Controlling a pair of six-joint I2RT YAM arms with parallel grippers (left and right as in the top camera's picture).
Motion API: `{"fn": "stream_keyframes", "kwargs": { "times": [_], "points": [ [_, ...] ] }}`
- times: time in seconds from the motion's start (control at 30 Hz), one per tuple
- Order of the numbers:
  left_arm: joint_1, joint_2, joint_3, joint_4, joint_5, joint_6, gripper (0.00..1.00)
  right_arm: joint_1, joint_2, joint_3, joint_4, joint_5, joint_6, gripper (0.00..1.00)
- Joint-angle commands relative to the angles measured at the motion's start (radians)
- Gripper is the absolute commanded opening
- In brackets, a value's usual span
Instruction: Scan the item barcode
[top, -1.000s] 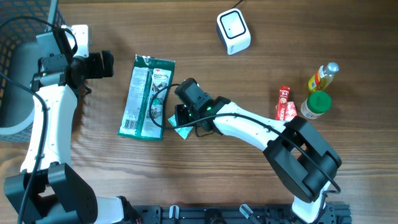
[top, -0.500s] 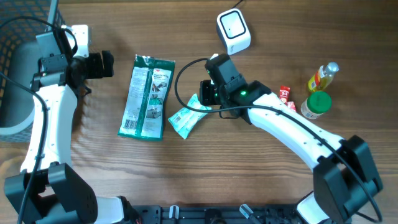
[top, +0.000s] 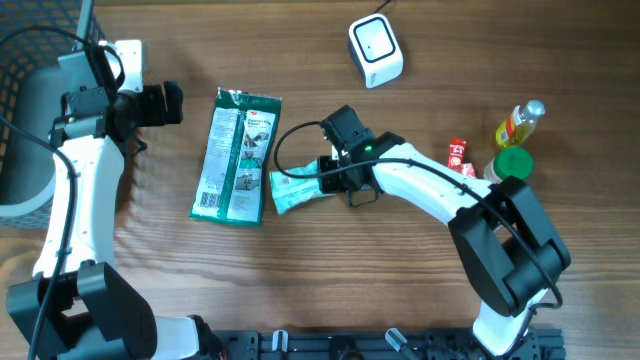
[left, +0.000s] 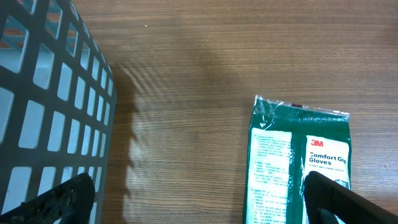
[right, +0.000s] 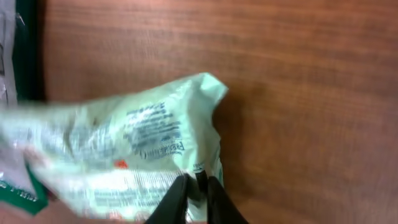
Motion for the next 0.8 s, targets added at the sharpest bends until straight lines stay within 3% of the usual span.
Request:
{"fn": "stream_keyframes", "kwargs": {
  "times": [0.0, 0.07, 0.1, 0.13, 0.47, 0.77],
  "points": [
    [0.003, -0.013, 0.013, 0.002, 0.012, 0.012, 1.0, 0.005, -0.069, 0.046, -0.034, -0.066, -0.004, 0.16],
    [0.003, -0.013, 0.013, 0.002, 0.012, 0.012, 1.0, 0.004, -0.125, 0.052, -0.042, -0.066, -0.062, 0.27],
    [0.003, -0.013, 0.013, 0.002, 0.012, 0.012, 1.0, 0.003, -0.146, 0.052, -0.048, -0.066, -0.077, 0.39],
    [0.003, -0.013, 0.013, 0.002, 0.011, 0.012, 1.0, 0.002, -0.158, 0.052, -0.055, -0.066, -0.076, 0.42],
    [0.003, -0.013, 0.013, 0.002, 0.012, 0.012, 1.0, -0.003, -0.115, 0.043, -0.087, 0.038, -0.109, 0.43],
    [0.003, -0.013, 0.013, 0.002, 0.012, 0.012, 1.0, -0.031, -0.005, 0.035, -0.066, -0.024, -0.099, 0.52]
  ]
}}
